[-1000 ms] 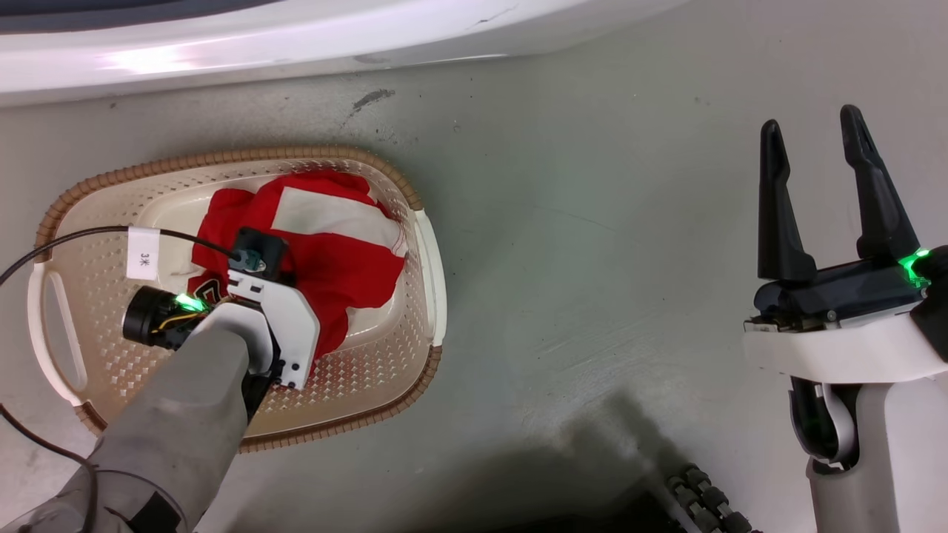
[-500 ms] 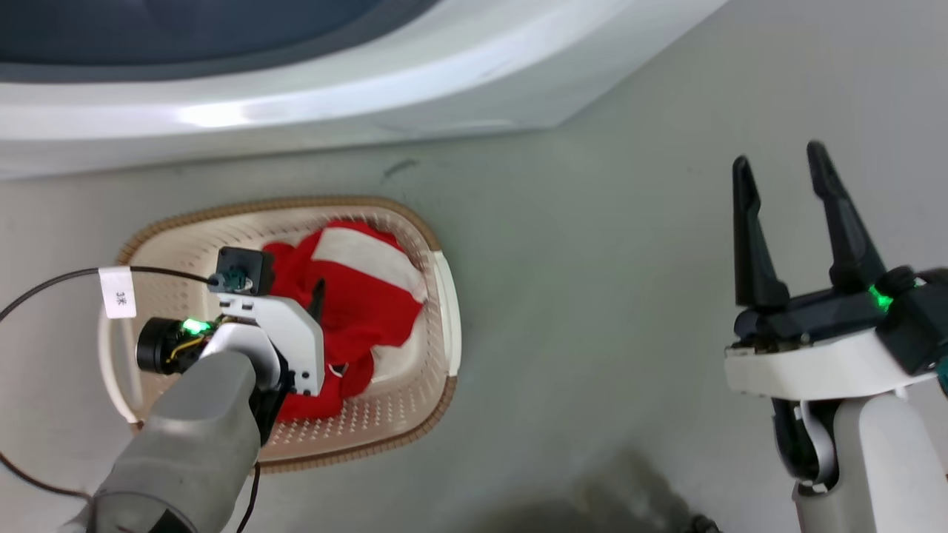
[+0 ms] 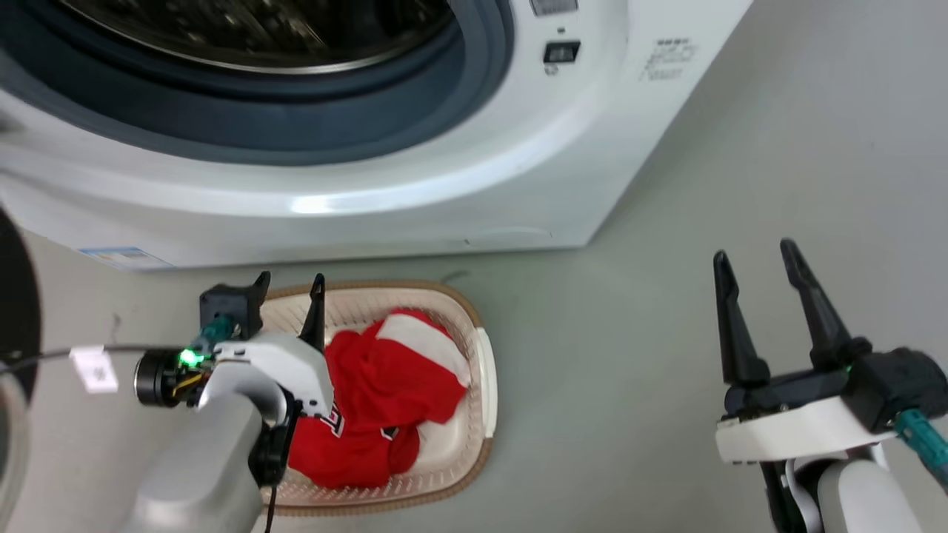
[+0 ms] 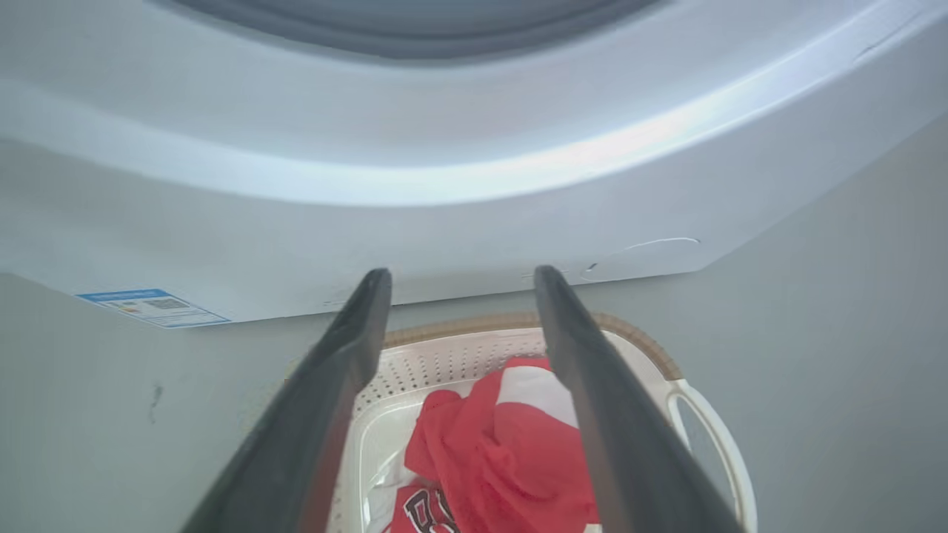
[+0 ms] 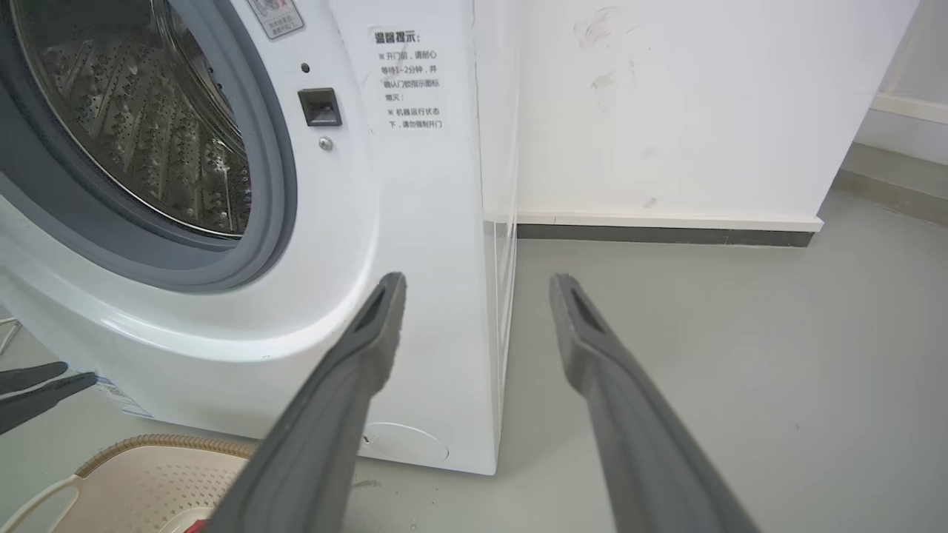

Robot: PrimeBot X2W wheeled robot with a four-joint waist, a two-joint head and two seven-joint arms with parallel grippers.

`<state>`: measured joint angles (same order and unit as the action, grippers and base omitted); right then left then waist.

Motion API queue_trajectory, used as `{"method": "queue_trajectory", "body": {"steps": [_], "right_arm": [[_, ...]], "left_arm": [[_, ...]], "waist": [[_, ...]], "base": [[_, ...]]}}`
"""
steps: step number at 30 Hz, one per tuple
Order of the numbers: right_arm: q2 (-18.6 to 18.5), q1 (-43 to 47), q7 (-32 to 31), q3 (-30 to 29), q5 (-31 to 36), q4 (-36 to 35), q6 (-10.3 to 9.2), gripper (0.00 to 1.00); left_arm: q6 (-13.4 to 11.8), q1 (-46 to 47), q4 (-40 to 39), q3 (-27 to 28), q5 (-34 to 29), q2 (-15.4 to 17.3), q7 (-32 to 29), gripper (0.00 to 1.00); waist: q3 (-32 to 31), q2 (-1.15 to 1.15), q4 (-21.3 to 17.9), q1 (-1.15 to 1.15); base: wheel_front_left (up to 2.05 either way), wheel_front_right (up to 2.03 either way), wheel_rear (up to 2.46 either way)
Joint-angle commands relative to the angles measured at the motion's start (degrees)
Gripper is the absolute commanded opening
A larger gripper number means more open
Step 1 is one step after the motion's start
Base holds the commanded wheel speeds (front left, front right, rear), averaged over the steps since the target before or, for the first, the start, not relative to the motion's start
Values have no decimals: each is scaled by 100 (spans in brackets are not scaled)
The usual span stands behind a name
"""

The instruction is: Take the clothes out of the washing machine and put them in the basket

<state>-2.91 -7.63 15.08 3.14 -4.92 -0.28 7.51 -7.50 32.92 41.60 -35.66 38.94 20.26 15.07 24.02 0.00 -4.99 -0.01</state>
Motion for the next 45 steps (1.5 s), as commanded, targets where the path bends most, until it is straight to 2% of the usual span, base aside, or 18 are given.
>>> {"method": "queue_trajectory", "body": {"steps": [1,6,12,19,26,33,45], "right_arm": [[5,109,13,7,22,16,-4,100],[4,333,13,-53,10,73,-4,100],[4,549,13,-110,-7,112,-4,100],[4,810,13,-151,-29,127,-4,100],[5,1095,13,-186,-53,140,-4,100],[5,1368,13,-190,-76,141,-4,100],[5,1575,13,-139,-142,129,-4,100]], "left_arm": [[-63,-197,-211,185,-164,-27,12,100],[-247,-1009,-1475,1270,-1148,-310,12,100],[-196,-1810,-2573,2134,-2104,-780,13,100],[-104,-2661,-3482,2946,-2755,-1230,13,100],[116,-3355,-4022,3339,-3206,-1470,13,100],[318,-3755,-4156,3504,-3439,-1604,14,100],[427,-3962,-4147,3589,-3633,-1683,14,100]], "waist": [[-358,0,201,1],[-755,0,351,1],[-1192,0,431,1],[-1617,0,398,1],[-1964,0,381,1],[-2266,0,382,1],[-2405,0,393,1]], "base": [[0,0,0],[0,0,0],[0,0,0],[0,0,0],[0,0,0],[0,0,0],[0,0,0]]}}
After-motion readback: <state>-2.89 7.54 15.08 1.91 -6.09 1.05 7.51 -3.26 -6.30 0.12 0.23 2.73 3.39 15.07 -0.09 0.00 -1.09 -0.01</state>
